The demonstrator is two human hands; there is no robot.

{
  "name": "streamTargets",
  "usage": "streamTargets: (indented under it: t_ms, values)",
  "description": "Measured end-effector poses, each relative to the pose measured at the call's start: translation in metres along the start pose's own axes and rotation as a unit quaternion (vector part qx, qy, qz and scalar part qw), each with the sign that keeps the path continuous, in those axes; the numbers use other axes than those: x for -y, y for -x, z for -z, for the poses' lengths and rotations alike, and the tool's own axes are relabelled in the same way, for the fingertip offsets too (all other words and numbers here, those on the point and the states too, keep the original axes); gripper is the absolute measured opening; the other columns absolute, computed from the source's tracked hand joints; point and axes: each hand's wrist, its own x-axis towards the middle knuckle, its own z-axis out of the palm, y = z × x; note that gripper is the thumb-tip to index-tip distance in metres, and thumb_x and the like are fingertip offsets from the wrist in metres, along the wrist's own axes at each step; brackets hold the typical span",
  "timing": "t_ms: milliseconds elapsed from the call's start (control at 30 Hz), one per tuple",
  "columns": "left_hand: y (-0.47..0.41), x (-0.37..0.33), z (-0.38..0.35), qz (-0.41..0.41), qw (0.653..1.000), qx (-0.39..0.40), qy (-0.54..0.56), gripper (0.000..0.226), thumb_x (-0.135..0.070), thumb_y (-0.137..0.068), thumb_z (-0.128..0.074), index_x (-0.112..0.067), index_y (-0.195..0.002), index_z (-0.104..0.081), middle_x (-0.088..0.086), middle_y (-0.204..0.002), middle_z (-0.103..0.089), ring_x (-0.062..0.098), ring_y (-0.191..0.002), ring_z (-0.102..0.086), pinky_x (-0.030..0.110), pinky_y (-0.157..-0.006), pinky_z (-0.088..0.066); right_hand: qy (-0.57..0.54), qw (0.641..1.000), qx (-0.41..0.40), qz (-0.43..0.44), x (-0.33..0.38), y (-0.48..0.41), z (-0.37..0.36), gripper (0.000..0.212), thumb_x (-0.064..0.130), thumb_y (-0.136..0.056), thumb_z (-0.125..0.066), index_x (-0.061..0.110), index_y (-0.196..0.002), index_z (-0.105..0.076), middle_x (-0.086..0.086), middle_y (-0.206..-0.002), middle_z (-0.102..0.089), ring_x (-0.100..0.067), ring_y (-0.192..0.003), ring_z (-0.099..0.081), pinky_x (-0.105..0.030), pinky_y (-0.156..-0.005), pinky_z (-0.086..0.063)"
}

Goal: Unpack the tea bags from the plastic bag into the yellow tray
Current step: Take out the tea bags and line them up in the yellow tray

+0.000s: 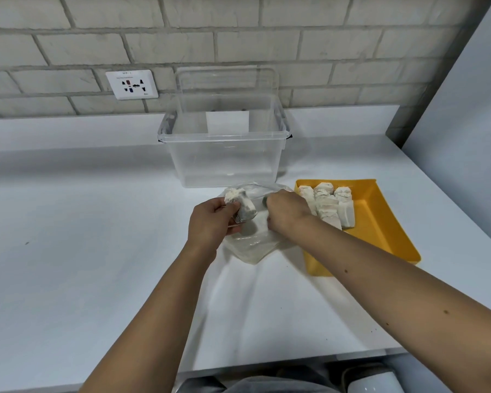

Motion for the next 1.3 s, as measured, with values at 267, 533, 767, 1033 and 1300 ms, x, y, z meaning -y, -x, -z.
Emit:
streamTargets:
  t_ms: [267,533,767,1033,1300]
  values:
    - [-0.001,-0.002,0.002,-0.007,1.000,-0.003,-0.010,0.009,-0.010,-0.092,-0.064,-0.007,-0.091,-0.072,0.012,-0.081,-0.069,0.023,-0.072,-0.069,0.028,-0.067,-0.061,-0.040,0.999,-0.019,0.015,-0.007,0.002,0.009,0.017,0.032,-0.078,-0.070,0.019,-0.088,-0.070,-0.003,-0.095,-0.070,-0.022,-0.086,-0.066,-0.024,-0.064,-0.043]
    - [-0.001,-0.007,-0.001,-0.010,0.999,0.010,-0.052,0.011,-0.013,-0.095,-0.058,-0.012,-0.093,-0.069,0.008,-0.083,-0.067,0.028,-0.074,-0.072,0.031,-0.062,-0.060,-0.313,0.946,0.062,0.058,-0.027,0.025,0.083,0.011,0.021,-0.089,-0.063,0.012,-0.082,-0.064,0.001,-0.067,-0.072,-0.013,-0.056,-0.069,-0.022,-0.060,-0.050]
    - [0.000,-0.005,-0.005,-0.001,0.997,0.020,-0.077,0.016,-0.012,-0.096,-0.056,-0.002,-0.095,-0.069,0.013,-0.084,-0.068,0.024,-0.067,-0.074,0.035,-0.064,-0.062,-0.441,0.884,0.118,0.097,-0.028,0.029,0.095,0.005,0.006,-0.091,-0.059,0.006,-0.089,-0.063,-0.001,-0.064,-0.067,-0.017,-0.055,-0.064,-0.024,-0.046,-0.046]
    - [0.013,-0.009,-0.018,0.103,0.983,0.066,0.140,0.027,-0.019,-0.104,-0.044,-0.002,-0.116,-0.061,0.019,-0.103,-0.074,0.031,-0.087,-0.075,0.035,-0.074,-0.063,-0.577,0.812,0.029,-0.083,-0.022,0.031,0.053,0.009,0.008,-0.090,-0.060,0.004,-0.083,-0.062,-0.012,-0.064,-0.061,-0.019,-0.048,-0.060,-0.027,-0.047,-0.051]
    - [0.011,-0.011,-0.024,0.054,0.993,0.027,0.100,0.021,-0.012,-0.092,-0.068,-0.003,-0.111,-0.067,0.016,-0.099,-0.073,0.021,-0.079,-0.075,0.029,-0.066,-0.061,-0.646,0.755,0.085,-0.072,-0.028,0.042,0.046,0.013,0.000,-0.091,-0.063,0.000,-0.104,-0.063,-0.011,-0.077,-0.063,-0.017,-0.059,-0.064,-0.027,-0.060,-0.060]
